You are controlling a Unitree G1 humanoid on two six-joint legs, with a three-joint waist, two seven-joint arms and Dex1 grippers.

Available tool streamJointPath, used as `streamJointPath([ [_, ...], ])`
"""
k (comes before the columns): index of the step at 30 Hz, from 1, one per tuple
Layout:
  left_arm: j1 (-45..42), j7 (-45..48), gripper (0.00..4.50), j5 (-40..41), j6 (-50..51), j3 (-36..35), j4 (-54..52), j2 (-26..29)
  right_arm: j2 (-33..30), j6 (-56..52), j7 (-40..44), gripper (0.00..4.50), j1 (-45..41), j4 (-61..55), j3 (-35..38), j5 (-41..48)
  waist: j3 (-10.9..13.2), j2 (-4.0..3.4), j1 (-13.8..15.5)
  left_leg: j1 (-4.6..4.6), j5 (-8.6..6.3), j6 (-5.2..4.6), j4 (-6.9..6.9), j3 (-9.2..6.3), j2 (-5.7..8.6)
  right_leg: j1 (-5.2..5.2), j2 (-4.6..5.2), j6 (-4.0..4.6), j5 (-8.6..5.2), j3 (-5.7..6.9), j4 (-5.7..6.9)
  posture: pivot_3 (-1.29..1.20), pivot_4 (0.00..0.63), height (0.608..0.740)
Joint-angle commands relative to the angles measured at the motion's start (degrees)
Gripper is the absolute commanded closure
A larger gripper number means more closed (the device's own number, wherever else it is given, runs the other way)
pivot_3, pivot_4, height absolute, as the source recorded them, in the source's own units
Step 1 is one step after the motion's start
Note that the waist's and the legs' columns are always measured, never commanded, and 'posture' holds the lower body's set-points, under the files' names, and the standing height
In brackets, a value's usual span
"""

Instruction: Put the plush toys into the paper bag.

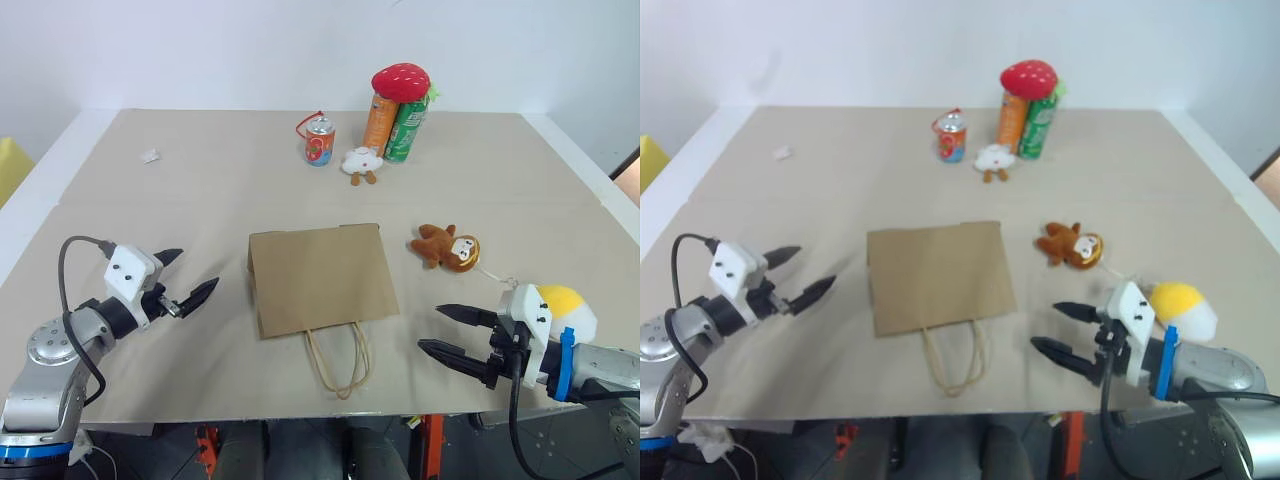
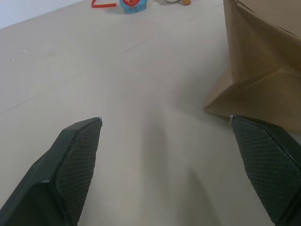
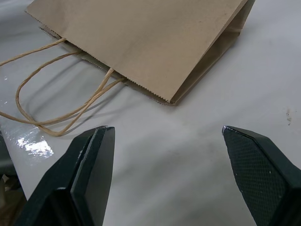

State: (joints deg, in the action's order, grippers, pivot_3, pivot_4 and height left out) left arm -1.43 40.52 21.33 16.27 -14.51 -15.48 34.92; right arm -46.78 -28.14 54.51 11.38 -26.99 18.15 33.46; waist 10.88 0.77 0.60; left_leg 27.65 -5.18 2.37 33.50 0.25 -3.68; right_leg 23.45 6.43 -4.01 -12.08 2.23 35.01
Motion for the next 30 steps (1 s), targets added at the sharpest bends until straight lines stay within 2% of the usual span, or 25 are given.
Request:
streamJointPath([
  [1, -0.19, 0.27, 0.00, -0.77, -1.19, 0.13, -1.56, 1.10, -0.47, -0.05, -0.10, 0.53, -0.34, -2.69, 0.27, 0.80, 0.00, 0.00, 0.00, 0.00, 0.00, 0.00, 0.00, 0.00, 0.00, 0.00, 0.00, 0.00, 0.00, 0.00, 0.00, 0.00, 0.150, 0.740],
  [15, -1.01, 1.81, 0.00, -0.26, -1.71, 0.74, -0.95, 0.82, -0.28, 0.51, 0.58, 0.53, -0.99, -3.41, -0.65, 0.65, -0.01, 0.00, 0.01, -0.06, 0.00, 0.00, 0.01, 0.00, 0.00, -0.04, -0.01, 0.00, 0.00, 0.00, 0.02, 0.00, 0.150, 0.740],
  [19, -2.07, 2.27, 0.00, -0.69, -2.67, 0.26, -1.22, 1.70, 0.15, -3.85, 0.48, 0.53, -12.34, -3.44, -3.44, 6.90, -0.01, -0.01, -0.19, -0.09, 0.00, 0.00, 0.01, 0.01, 0.00, -0.03, -0.01, 0.03, 0.02, -0.02, 0.03, 0.00, 0.150, 0.740],
  [22, -4.02, 2.96, 0.00, -0.82, -3.07, 0.62, -2.57, 2.84, 1.20, -5.21, 4.72, 0.53, -22.59, -3.50, -11.44, 8.27, -0.01, -0.01, -0.22, -0.21, 0.00, 0.00, 0.02, 0.01, -0.04, -0.04, -0.01, 0.06, 0.08, -0.01, 0.04, 0.00, 0.150, 0.740],
  [30, -7.31, 6.54, 0.00, 1.88, -1.51, 2.69, -8.88, 5.54, 2.59, -2.81, 10.73, 0.53, -29.57, 1.38, -19.22, 5.46, -0.04, 0.08, 0.16, -0.23, 0.00, 0.00, 0.03, 0.16, -0.08, -0.10, -0.03, 0.06, 0.08, -0.13, 0.06, 0.00, 0.150, 0.740],
])
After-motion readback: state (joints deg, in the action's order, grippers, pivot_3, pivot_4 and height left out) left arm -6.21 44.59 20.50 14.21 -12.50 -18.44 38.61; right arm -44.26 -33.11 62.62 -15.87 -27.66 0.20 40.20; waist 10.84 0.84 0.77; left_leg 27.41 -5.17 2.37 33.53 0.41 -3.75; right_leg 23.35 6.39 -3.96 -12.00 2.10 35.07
